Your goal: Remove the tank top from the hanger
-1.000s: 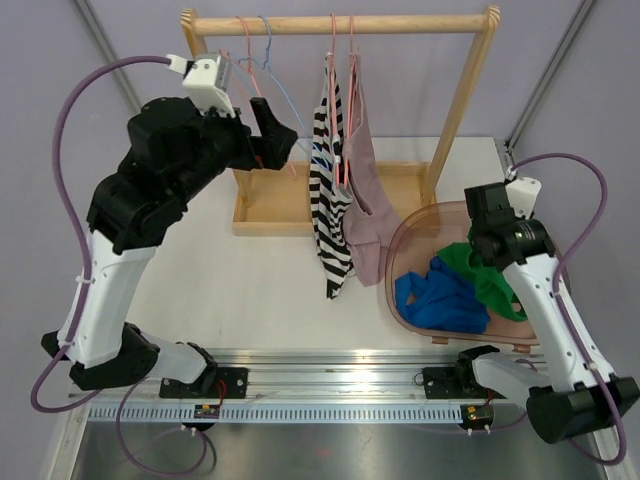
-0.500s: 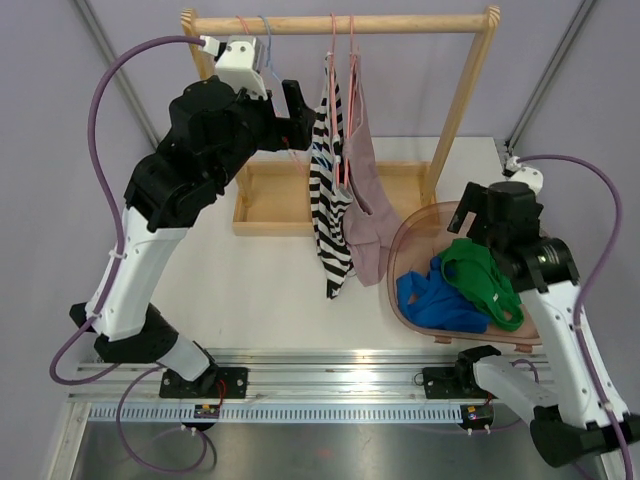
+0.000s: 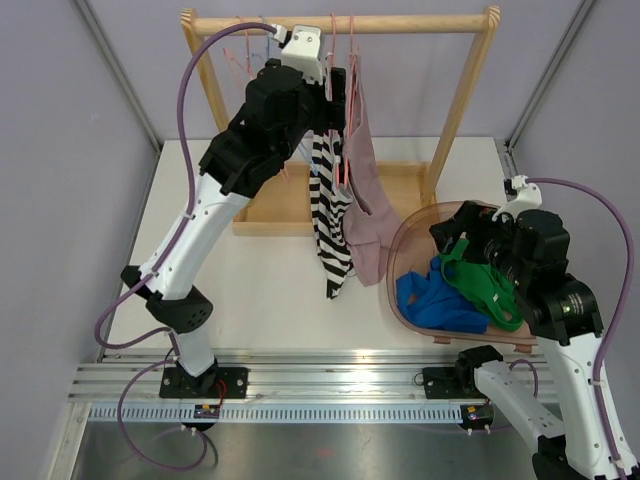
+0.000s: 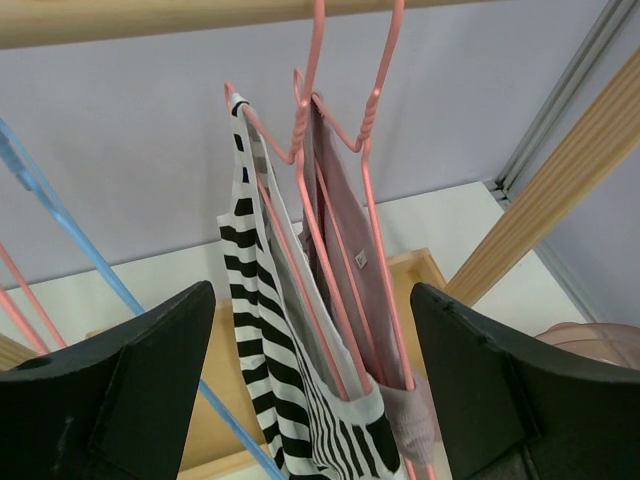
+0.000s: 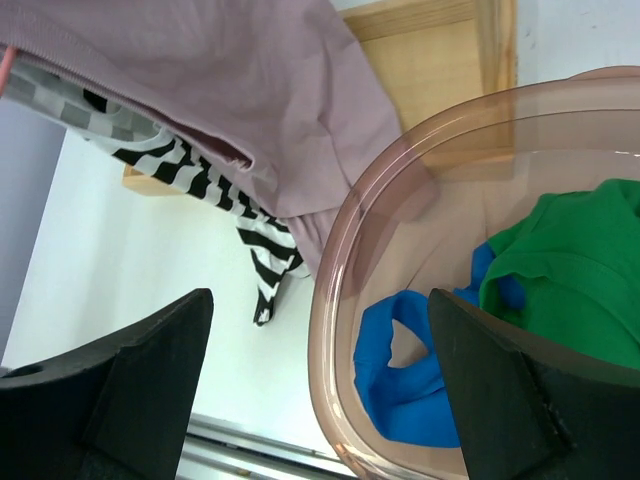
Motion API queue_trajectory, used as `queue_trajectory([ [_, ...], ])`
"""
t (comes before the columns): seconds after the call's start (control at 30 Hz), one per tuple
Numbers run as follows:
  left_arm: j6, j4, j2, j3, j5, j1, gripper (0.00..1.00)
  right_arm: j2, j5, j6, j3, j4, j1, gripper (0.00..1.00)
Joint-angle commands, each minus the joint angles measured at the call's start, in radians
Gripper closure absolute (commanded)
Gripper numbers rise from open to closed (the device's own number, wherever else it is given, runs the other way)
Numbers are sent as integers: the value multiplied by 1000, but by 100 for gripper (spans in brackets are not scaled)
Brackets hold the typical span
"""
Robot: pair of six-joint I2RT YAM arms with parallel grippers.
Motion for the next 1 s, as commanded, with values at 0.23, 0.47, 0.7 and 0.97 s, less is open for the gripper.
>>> queue_trajectory([
  [0.23, 17, 78, 89, 34, -54, 28, 44, -51, -102, -10, 9, -2, -3, 6],
  [0.47, -15, 69, 118, 24, -17, 48, 63, -48, -122, -10, 9, 1, -2, 8],
  [0.7, -42, 59, 115, 22, 21, 71, 66, -58, -125, -13, 10, 1, -2, 8],
  [0.97, -55, 39, 137, 16, 40, 83, 74, -66, -131, -13, 1, 4, -2, 8],
])
